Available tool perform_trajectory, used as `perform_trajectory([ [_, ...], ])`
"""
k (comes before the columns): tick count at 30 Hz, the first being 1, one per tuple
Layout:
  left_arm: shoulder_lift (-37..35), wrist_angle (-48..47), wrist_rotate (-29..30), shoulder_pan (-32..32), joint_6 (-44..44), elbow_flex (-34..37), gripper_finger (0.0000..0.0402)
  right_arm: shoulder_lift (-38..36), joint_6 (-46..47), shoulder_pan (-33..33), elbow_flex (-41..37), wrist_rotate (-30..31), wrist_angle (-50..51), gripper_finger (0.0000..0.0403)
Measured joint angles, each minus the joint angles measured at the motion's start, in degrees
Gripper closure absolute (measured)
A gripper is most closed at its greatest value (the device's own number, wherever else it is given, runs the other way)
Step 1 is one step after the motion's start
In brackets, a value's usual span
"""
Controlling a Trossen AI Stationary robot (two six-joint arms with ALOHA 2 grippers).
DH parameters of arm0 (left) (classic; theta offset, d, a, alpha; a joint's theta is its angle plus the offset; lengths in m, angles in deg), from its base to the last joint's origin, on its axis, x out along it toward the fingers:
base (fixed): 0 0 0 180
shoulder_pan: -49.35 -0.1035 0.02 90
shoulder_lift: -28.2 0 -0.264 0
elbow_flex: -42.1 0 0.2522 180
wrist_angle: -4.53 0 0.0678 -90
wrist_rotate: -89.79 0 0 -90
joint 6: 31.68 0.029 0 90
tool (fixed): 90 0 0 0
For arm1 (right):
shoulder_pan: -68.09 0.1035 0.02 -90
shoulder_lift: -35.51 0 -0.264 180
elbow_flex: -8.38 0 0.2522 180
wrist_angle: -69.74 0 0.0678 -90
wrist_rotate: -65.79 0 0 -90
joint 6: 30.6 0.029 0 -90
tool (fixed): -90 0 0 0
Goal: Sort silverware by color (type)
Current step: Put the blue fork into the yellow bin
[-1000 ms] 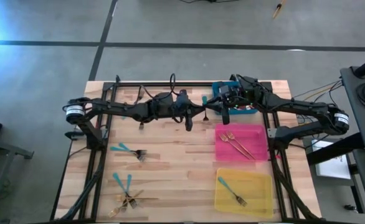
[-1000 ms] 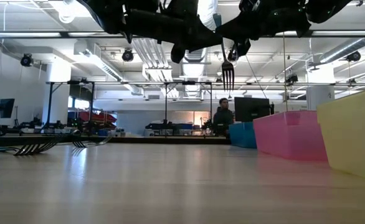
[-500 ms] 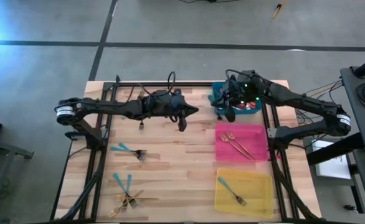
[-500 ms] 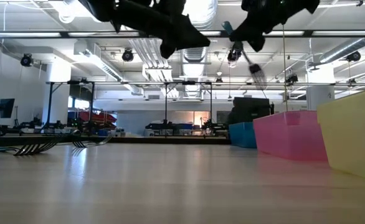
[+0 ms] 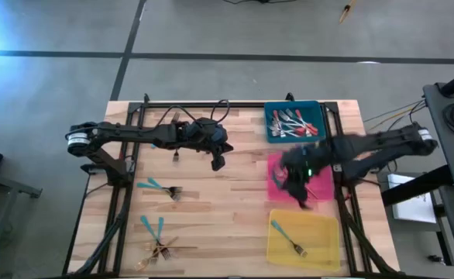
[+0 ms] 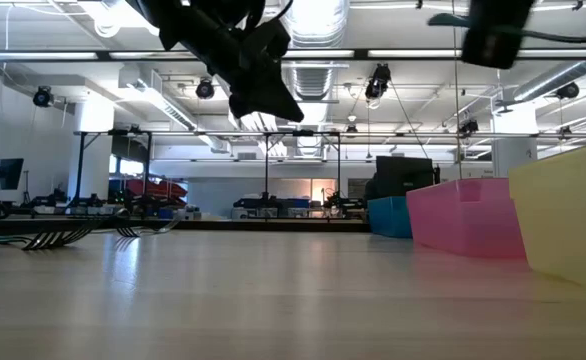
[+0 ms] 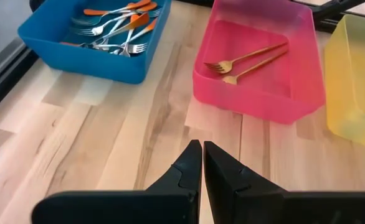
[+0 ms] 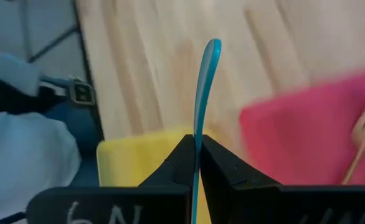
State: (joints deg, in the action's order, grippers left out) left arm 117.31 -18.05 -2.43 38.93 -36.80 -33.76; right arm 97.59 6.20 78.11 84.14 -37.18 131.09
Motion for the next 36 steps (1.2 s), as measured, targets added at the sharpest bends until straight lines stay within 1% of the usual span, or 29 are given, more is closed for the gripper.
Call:
perform_trajectory([
  [6, -0.1, 0.1, 0.0, 0.0, 0.1, 0.0, 0.0402, 3.3, 25.8, 19.0, -2.3, 13.1, 0.0, 0.0394],
  [10, -0.2, 0.2, 0.1, 0.2, -0.7, 0.0, 0.0402, 6.9, 36.2, 27.1, -2.3, 18.5, -0.3, 0.0394],
  [12, -0.2, 0.1, -1.6, 0.2, -2.1, 0.0, 0.0402, 9.4, 38.8, 29.3, -2.3, 19.1, -0.4, 0.0394],
  [16, -0.2, -2.2, -10.0, 0.2, -5.6, 0.0, 0.0401, 14.8, 40.3, 31.7, -2.3, 19.0, -0.3, 0.039],
  [19, -0.3, -5.7, -15.2, 0.2, -8.1, 0.0, 0.0401, 17.9, 39.5, 31.9, -1.8, 18.1, -0.2, 0.0374],
  [21, -0.7, -9.5, -16.5, 0.3, -9.5, 0.0, 0.0401, 19.1, 38.0, 31.9, -0.9, 17.3, -0.3, 0.036],
  [24, -1.7, -16.4, -16.3, 0.2, -10.6, 0.0, 0.0401, 19.4, 35.5, 31.8, 0.6, 17.3, -0.3, 0.0335],
  [27, -2.8, -24.3, -14.3, 0.3, -10.7, 0.0, 0.0401, 18.6, 33.5, 31.5, 1.8, 18.7, 0.3, 0.031],
  [29, -3.7, -30.8, -10.7, 0.5, -10.5, 0.0, 0.0401, 17.7, 32.4, 31.5, 2.6, 21.7, 0.6, 0.0298],
  [33, -5.0, -42.6, 2.5, 0.9, -11.3, 0.7, 0.0401, 15.4, 31.0, 31.2, 3.6, 28.3, 2.2, 0.0286],
  [36, -5.8, -47.3, 9.1, 0.9, -13.5, 2.5, 0.0401, 13.5, 29.0, 31.1, 3.5, 31.9, 4.9, 0.0286],
])
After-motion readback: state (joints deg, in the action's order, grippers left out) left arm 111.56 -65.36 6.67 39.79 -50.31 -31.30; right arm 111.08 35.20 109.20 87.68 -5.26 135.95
